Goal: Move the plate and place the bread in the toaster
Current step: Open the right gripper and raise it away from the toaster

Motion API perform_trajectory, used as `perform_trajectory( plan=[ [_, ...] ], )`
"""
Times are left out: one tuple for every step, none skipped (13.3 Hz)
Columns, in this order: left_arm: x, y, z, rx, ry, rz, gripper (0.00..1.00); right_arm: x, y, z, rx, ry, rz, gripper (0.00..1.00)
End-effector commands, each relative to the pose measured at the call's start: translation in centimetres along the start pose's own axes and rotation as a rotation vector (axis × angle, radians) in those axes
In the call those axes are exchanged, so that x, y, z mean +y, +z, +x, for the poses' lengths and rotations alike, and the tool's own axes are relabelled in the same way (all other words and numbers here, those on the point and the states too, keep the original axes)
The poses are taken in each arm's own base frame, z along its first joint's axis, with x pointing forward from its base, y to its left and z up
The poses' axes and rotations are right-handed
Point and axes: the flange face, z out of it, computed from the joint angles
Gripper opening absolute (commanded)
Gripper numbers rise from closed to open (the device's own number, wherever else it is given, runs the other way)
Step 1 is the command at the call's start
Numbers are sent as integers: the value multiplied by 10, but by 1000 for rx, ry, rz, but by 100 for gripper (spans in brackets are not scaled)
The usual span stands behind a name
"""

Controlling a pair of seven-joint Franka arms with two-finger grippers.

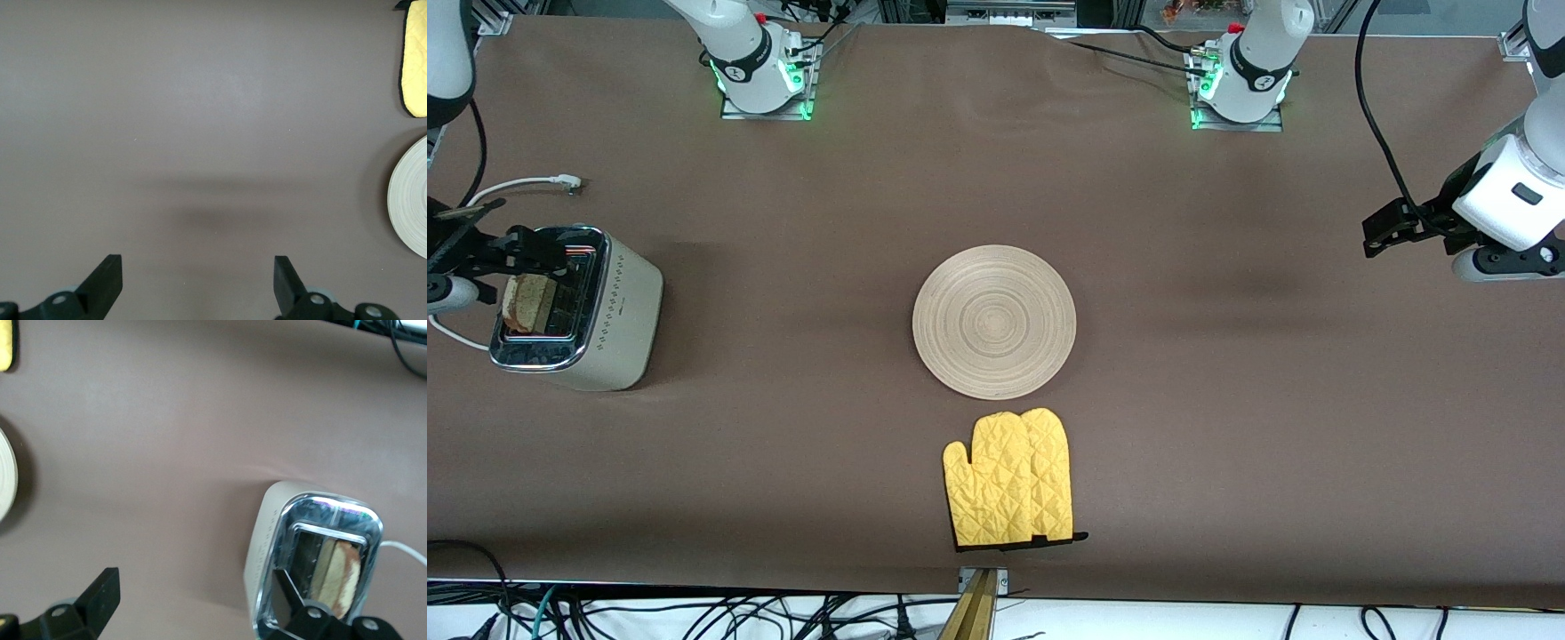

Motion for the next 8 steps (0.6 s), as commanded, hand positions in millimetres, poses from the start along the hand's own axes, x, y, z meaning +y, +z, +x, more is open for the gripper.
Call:
perform_trajectory(
  plan=[
    [0,-6,2,7,17,-23,100,-10,0,-17,-1,68,-5,100],
    [1,-6,2,7,19,-22,100,-9,5,-17,-8,62,-1,100],
    [1,-5,2,5,19,-22,100,-9,11,-17,-23,61,4,100],
    [2,-5,2,6,20,-22,100,-7,16,-12,-26,62,2,100],
    [2,-4,2,4,20,-22,100,-8,13,-9,-28,57,-4,100],
    [4,-4,2,4,23,-22,100,-6,14,-9,-33,57,-9,100],
    [5,-4,2,4,26,-22,100,-4,14,-9,-34,60,-11,100],
    [7,-4,2,4,29,-24,100,-4,14,-9,-34,62,-11,100]
  ],
)
